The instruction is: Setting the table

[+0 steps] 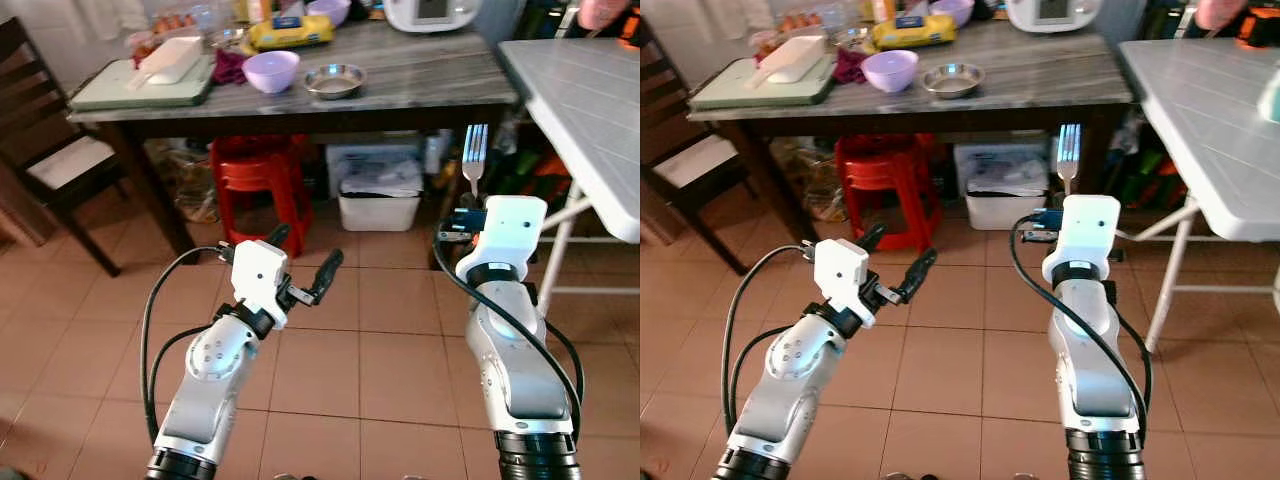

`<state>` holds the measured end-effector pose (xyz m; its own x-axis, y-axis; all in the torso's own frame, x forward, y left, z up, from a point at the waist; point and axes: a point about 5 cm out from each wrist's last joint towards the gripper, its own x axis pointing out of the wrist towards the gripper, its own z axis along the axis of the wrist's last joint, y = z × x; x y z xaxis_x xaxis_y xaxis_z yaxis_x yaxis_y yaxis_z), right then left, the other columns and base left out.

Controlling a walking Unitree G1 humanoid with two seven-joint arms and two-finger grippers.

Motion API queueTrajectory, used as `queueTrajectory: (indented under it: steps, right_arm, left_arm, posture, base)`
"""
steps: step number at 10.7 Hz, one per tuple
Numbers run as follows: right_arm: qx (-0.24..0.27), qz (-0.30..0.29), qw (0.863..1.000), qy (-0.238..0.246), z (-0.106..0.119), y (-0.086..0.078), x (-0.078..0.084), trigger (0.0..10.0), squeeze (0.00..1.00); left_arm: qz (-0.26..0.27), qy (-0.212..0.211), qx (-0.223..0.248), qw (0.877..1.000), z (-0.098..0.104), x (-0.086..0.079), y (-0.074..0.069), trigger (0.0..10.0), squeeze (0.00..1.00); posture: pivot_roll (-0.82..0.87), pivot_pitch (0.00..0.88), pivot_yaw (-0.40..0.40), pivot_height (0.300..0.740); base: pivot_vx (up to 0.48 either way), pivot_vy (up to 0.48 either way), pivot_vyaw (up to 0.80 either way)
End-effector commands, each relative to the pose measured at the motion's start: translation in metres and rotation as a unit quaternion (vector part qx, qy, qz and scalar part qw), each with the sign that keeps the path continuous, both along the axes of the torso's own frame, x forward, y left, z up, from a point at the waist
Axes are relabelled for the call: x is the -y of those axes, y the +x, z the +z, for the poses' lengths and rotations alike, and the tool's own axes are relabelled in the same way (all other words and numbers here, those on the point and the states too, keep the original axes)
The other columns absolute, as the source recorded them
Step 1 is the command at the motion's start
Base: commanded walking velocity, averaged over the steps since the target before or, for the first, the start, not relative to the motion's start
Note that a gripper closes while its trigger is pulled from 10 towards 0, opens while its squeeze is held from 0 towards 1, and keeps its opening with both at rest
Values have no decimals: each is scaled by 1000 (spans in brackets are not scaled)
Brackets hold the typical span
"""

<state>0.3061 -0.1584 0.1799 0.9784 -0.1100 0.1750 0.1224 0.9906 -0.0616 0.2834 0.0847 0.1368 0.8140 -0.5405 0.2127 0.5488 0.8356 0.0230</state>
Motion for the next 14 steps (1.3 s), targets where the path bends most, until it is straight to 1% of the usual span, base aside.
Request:
queueTrajectory:
  steps: [1,4,9,13,14]
  right_arm:
    - [16,-2,1000,2,6,-2,0,10000,0]
    - [17,-1,1000,2,6,-1,-1,10000,0]
    - [22,-1,1000,3,7,-1,0,10000,0]
    - [23,-1,1000,-2,7,-1,0,10000,0]
    - [23,1,1000,-6,7,0,0,10000,0]
  left_arm:
    - [-1,1,6,1000,4,-2,-1,10000,0]
    - [-5,1,8,1000,4,-1,-1,10000,0]
    - [-15,2,8,1000,4,2,0,10000,0]
    - [-21,1,6,1000,3,6,-1,10000,0]
    - [-21,0,6,1000,3,7,-1,10000,0]
  posture:
    - [-147,119,99,740]
    - [-146,115,100,740]
    - [-153,107,108,740]
    - [-156,108,97,740]
    - [-157,106,94,740]
  base:
    - [352,0,0]
    - [385,0,0]
    - [299,0,0]
    - [301,0,0]
    - [311,0,781]
